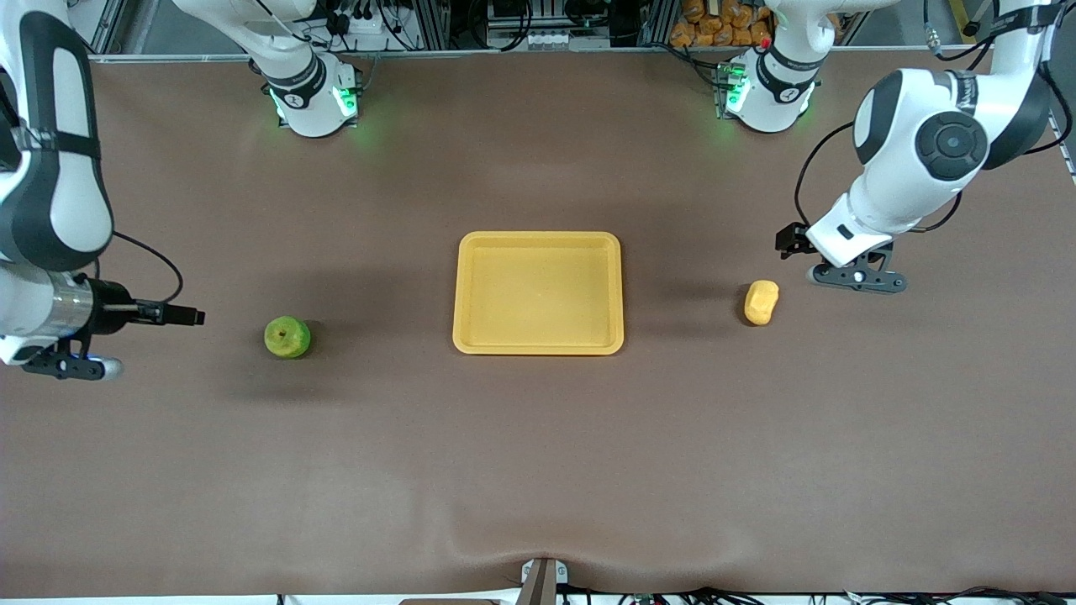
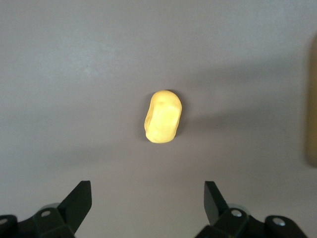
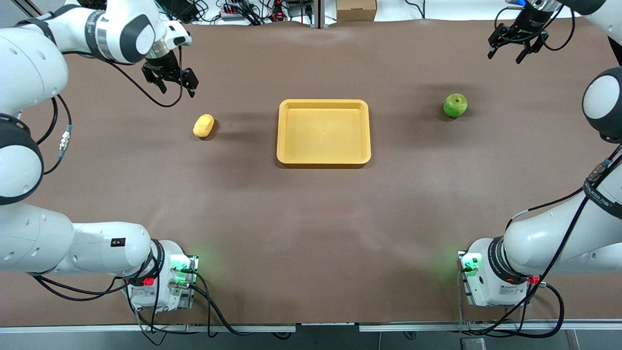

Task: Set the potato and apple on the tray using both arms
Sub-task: 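Reach the right gripper to the apple while the left gripper reaches the potato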

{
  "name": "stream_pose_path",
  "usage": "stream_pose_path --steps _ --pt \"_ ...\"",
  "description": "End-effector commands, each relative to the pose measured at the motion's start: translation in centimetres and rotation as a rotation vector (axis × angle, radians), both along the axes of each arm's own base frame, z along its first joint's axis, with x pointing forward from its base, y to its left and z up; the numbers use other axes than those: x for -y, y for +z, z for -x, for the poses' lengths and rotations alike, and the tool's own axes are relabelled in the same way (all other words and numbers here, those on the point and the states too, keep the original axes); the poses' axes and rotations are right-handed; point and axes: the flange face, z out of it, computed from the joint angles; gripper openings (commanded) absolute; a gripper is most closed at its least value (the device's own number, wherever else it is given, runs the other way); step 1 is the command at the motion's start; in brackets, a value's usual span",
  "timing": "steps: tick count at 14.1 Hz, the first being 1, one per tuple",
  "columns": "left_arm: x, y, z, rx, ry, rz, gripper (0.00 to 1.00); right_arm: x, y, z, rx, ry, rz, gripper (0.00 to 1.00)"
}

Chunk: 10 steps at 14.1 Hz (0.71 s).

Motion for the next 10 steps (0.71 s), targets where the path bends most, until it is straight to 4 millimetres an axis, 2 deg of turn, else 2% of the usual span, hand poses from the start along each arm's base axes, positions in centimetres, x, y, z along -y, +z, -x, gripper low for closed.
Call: stream_pose_path --steps 1,7,10 --pt "0.6 -1.8 0.1 0.015 -0.048 -0.009 1.00 -0.1 -0.8 -0.9 0.008 -0.008 -0.009 1.00" --pt "1.3 -6.1 -0.5 -0.020 -0.091 -0.018 1.00 -0.5 -4.5 -1.8 0.001 -0.007 -0.005 1.00" --pt "1.9 -8.5 -0.6 -0.039 -0.127 -0.028 1.00 -2.0 -6.2 -2.0 -0.018 0.011 -0.004 1.00"
